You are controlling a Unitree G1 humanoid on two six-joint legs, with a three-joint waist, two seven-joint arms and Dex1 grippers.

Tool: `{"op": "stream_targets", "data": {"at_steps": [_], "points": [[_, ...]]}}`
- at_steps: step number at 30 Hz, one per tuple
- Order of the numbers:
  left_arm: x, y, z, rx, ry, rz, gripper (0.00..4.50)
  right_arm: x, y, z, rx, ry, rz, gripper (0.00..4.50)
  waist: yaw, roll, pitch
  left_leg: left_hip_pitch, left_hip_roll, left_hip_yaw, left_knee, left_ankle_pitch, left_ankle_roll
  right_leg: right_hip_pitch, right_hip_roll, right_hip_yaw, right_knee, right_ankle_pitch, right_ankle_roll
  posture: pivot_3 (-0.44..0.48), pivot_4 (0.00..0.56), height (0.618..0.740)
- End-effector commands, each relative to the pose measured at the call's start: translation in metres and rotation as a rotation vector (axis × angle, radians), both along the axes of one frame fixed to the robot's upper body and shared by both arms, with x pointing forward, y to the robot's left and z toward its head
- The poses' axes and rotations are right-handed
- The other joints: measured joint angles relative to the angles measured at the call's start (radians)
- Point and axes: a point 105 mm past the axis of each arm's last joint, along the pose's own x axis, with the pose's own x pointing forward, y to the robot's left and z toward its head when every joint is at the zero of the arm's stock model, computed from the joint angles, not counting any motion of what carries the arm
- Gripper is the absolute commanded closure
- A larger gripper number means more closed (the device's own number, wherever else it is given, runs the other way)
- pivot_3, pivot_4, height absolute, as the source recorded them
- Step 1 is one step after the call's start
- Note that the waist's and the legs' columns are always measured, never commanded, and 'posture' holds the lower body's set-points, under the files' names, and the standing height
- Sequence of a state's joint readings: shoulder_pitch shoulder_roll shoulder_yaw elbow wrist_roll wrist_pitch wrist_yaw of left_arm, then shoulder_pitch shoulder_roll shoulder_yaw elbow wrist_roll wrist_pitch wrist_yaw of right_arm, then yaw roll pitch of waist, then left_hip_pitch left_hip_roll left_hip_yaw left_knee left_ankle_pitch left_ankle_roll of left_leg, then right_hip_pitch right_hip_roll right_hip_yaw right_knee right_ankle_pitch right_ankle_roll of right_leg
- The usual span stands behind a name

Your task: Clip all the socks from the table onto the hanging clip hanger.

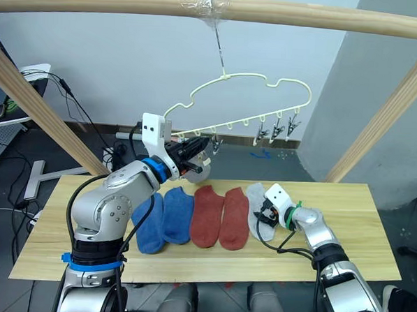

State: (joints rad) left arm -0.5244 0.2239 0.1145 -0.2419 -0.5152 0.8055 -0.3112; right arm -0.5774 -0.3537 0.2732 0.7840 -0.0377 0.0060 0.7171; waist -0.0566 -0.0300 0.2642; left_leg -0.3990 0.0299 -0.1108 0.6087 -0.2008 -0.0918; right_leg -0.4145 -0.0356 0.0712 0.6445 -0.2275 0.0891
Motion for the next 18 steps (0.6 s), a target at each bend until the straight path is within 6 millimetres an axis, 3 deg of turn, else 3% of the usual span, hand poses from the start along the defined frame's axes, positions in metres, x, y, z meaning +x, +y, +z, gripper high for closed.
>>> {"op": "stream_targets", "data": {"at_steps": [1, 7, 9, 14, 18], "points": [[-0.004, 0.001, -0.004, -0.002, 0.025, -0.016, 4.50, -0.018, -0.022, -0.026, -0.090, 0.086, 0.000, 2.61, 0.001, 0.000, 0.000, 0.000, 0.000, 0.000, 0.000, 0.000, 0.000, 0.000, 0.000, 0.000, 0.000, 0.000, 0.000, 0.048, 0.234, 0.740], [-0.008, 0.003, -0.010, -0.105, 0.127, -0.071, 4.50, -0.033, -0.044, -0.028, -0.156, 0.054, 0.058, 4.49, 0.003, -0.001, -0.001, 0.003, 0.000, -0.001, 0.000, 0.000, 0.000, 0.004, 0.000, 0.000, -0.001, 0.000, 0.000, 0.045, 0.232, 0.740], [-0.008, 0.005, -0.010, -0.139, 0.161, -0.083, 4.50, -0.035, -0.045, -0.021, -0.163, 0.012, 0.091, 4.49, 0.003, -0.001, -0.001, 0.003, 0.000, -0.001, 0.000, 0.000, 0.000, 0.004, 0.000, 0.000, -0.001, 0.000, 0.000, 0.045, 0.232, 0.740], [-0.012, 0.019, -0.009, -0.351, 0.331, -0.157, 4.50, -0.038, -0.019, 0.052, -0.075, -0.273, 0.196, 4.49, -0.006, 0.000, -0.001, 0.001, 0.000, -0.001, 0.000, 0.000, 0.000, 0.002, 0.000, 0.000, -0.001, 0.000, 0.000, 0.038, 0.233, 0.740], [-0.012, 0.026, -0.010, -0.426, 0.407, -0.181, 4.50, -0.063, 0.009, 0.079, -0.099, -0.364, 0.324, 4.49, -0.020, 0.000, -0.001, 0.001, 0.000, -0.001, 0.000, 0.000, 0.000, 0.000, 0.000, 0.000, 0.001, 0.000, 0.000, 0.028, 0.233, 0.740]]}}
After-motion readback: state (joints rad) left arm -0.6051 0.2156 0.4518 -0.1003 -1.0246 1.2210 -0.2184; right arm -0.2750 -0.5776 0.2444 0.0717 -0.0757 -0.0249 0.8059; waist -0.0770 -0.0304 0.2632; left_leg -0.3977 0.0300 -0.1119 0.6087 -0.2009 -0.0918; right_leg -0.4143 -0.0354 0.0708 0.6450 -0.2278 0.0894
